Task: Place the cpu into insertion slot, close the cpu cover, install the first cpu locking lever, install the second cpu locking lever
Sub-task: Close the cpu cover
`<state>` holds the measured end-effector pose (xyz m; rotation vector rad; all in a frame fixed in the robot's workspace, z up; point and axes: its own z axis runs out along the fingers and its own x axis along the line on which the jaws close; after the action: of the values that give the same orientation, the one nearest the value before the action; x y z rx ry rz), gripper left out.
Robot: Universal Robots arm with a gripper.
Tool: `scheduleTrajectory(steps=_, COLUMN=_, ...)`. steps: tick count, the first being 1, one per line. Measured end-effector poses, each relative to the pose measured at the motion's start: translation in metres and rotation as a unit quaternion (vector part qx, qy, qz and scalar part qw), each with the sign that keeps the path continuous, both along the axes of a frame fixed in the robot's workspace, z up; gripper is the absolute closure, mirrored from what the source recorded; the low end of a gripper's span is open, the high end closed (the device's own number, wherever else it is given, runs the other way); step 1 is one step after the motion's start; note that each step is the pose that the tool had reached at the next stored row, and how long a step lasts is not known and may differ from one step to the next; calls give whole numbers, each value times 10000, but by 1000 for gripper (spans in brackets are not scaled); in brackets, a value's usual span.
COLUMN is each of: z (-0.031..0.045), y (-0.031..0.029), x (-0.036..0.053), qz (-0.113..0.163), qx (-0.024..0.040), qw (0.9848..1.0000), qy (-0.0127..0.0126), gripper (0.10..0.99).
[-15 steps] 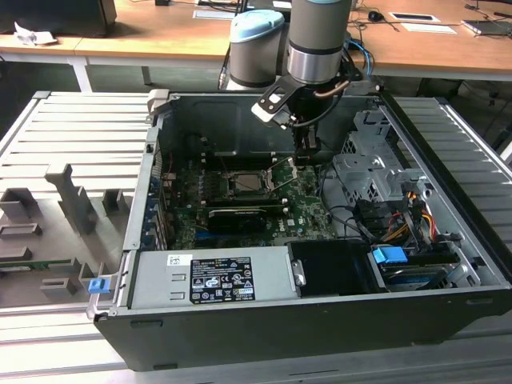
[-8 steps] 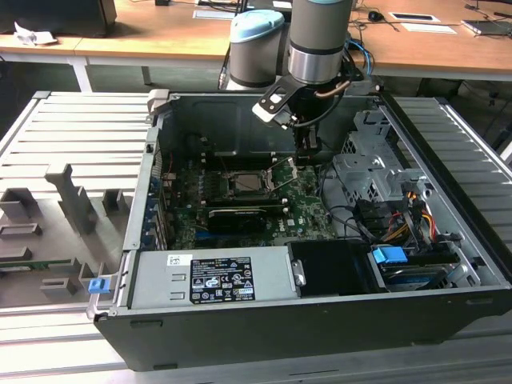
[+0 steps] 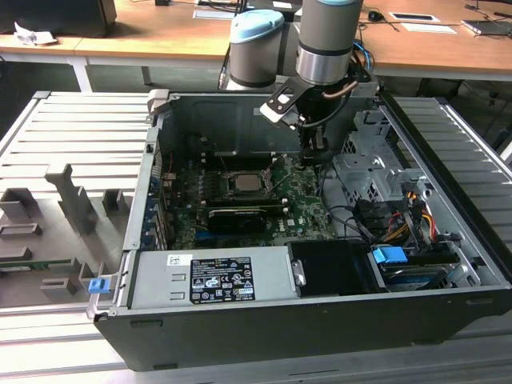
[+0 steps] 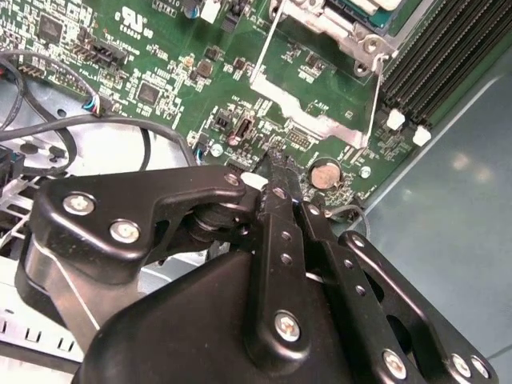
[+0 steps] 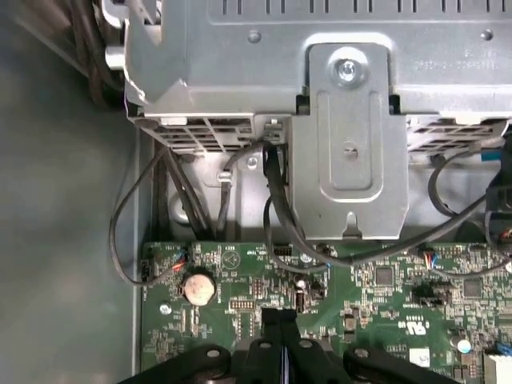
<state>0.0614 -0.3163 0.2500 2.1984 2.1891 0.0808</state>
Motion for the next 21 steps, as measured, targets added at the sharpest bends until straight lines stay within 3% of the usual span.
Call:
scheduleTrajectory(steps=8, z=-36, y=-30, x=-6, qz=-1, qx=0, qw=10000, qy=13, gripper=980)
scheduleTrajectory(steps=21, z=-36, y=-30, x=-151, qz=0, qx=0, qw=10000, qy=12, gripper=980)
